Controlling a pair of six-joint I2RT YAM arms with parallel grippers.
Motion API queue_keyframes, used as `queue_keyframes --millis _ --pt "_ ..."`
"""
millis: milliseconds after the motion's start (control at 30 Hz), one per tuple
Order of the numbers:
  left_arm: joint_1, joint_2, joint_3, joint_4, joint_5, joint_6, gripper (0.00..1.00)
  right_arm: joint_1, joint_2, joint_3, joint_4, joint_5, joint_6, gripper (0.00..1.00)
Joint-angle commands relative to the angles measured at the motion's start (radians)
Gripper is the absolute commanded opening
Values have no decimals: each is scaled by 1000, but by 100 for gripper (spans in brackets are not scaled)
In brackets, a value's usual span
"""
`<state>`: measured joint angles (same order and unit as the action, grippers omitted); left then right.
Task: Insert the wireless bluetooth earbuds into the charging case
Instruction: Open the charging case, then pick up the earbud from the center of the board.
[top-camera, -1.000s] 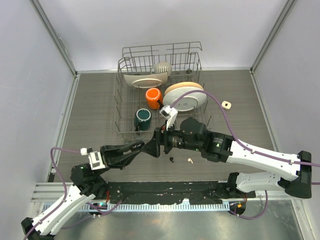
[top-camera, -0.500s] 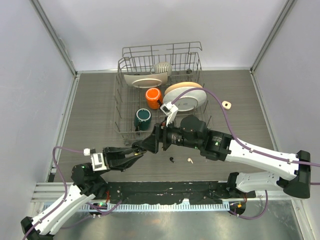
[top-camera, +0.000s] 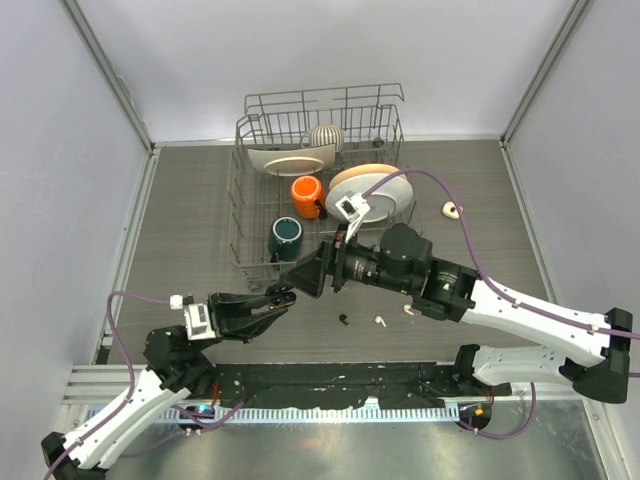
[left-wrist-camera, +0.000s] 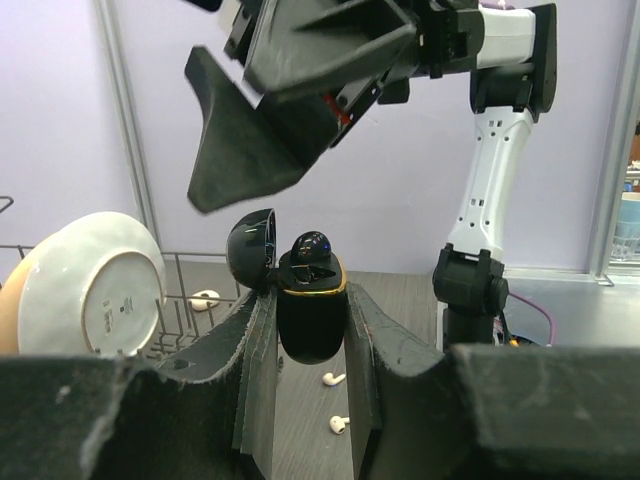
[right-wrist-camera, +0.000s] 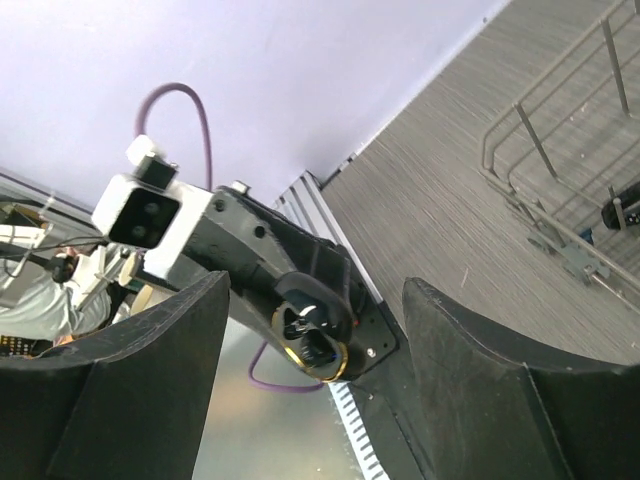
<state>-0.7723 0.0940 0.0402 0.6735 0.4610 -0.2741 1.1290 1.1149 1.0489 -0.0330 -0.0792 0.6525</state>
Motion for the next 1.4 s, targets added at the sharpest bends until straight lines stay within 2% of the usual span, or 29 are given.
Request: queue_keyframes --millis 0,100,367,433,667,800,900,1100,1367 --pt "-4 -8 -134 12 -36 4 0 -3 -82 13 71 19 -13 75" --pt "-2 -13 -134 11 -41 3 0 -6 -113 7 39 74 -27 75" --pt "-2 -26 -134 17 -51 -25 0 -15 -266 -104 -226 467 -33 78" --pt "-2 -42 -134 9 -53 -22 0 -23 -283 -131 -278 502 -24 78" --pt "-2 -73 -135 5 -56 -11 0 -28 -264 -199 -409 507 21 73" --pt "-2 -74 -134 6 -58 -11 0 -26 -277 -280 -407 489 41 64" --pt "-4 -71 -134 9 -61 -10 0 -28 -296 -320 -406 487 41 62" --pt "-2 -74 -132 18 -68 -11 0 -28 -305 -365 -400 478 39 61" --pt "-4 -82 -132 9 -82 -17 0 -29 -207 -372 -363 424 18 59"
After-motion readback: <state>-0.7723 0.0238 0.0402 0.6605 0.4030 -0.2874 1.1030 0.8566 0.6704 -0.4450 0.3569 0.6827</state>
